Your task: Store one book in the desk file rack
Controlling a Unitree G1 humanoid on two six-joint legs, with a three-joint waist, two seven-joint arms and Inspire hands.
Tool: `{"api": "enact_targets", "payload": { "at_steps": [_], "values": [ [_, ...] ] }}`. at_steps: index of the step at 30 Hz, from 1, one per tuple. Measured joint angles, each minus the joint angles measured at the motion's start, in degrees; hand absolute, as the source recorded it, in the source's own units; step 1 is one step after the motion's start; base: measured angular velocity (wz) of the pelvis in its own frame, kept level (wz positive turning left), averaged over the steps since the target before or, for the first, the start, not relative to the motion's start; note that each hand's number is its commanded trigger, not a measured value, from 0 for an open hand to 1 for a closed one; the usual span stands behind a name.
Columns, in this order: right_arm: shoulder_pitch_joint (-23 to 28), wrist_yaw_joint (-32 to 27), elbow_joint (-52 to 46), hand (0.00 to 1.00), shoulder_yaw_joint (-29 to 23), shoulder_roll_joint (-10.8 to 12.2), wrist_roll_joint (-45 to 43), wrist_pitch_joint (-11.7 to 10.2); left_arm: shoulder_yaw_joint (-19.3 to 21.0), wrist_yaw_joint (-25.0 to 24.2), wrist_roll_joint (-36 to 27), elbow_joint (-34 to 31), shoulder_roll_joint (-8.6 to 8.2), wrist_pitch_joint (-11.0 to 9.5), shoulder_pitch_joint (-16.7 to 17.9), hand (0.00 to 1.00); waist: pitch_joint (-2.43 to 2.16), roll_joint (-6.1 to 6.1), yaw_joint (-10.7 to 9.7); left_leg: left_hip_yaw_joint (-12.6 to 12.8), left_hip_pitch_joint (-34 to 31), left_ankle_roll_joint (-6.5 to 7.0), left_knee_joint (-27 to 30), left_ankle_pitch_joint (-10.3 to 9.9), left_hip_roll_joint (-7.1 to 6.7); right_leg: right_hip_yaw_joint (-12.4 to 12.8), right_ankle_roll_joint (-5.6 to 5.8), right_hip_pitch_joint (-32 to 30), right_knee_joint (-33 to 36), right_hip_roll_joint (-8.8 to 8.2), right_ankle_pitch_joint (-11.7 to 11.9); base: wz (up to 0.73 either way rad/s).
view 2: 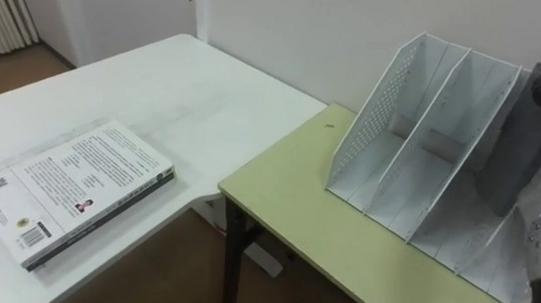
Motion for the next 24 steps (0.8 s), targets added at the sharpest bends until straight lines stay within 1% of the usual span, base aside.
{"api": "enact_targets", "payload": {
  "at_steps": [4, 7, 9, 20, 24],
  "values": [
    [-1.48, 0.0, 0.0, 0.0, 0.09, -0.84, 0.0, -0.01, -0.03, 0.02, 0.0, 0.0, 0.02, -0.01, 0.0, 0.0, 0.0, -0.01, 0.06, -0.02, 0.12, 0.02, 0.0, 0.01, -0.02, -0.01, 0.0, 0.14, 0.01, -0.02, 0.0, 0.0],
    [-2.06, -0.16, 0.0, 0.0, 0.2, -2.43, -0.02, -0.04, -0.11, 0.06, -0.09, 0.0, 0.05, -0.05, -0.02, 0.0, 0.05, -0.09, 0.15, 0.05, 0.19, 0.02, -0.01, 0.01, -0.04, -0.08, 0.01, 0.29, -0.05, -0.03, 0.0, 0.0],
    [-2.08, -0.54, 0.0, 0.0, 0.2, -2.85, -0.03, -0.07, -0.12, 0.13, -0.09, 0.0, 0.08, -0.07, -0.01, 0.0, 0.09, -0.16, 0.18, 0.05, 0.23, 0.02, -0.02, 0.01, -0.04, -0.08, 0.01, 0.34, -0.08, -0.02, 0.0, 0.0],
    [-2.08, -0.98, -0.11, 0.0, 0.17, -2.91, -0.06, -0.07, -0.16, 0.15, -0.13, 0.0, 0.25, -0.17, -0.02, 0.0, 0.2, -0.34, 0.12, 0.0, 0.2, 0.02, -0.04, 0.01, -0.06, -0.05, 0.02, 0.34, -0.22, -0.02, -0.01, 0.0],
    [-2.08, -1.48, -3.07, 0.0, 0.91, -2.91, 0.03, -0.07, -0.6, 0.57, -0.11, 0.09, 0.37, -0.18, -0.24, 0.0, 0.2, -0.32, 0.13, 0.14, 0.19, 0.02, -0.1, 0.01, -0.05, -0.05, 0.02, 0.29, -0.21, -0.01, -0.02, 0.0]
  ]
}}
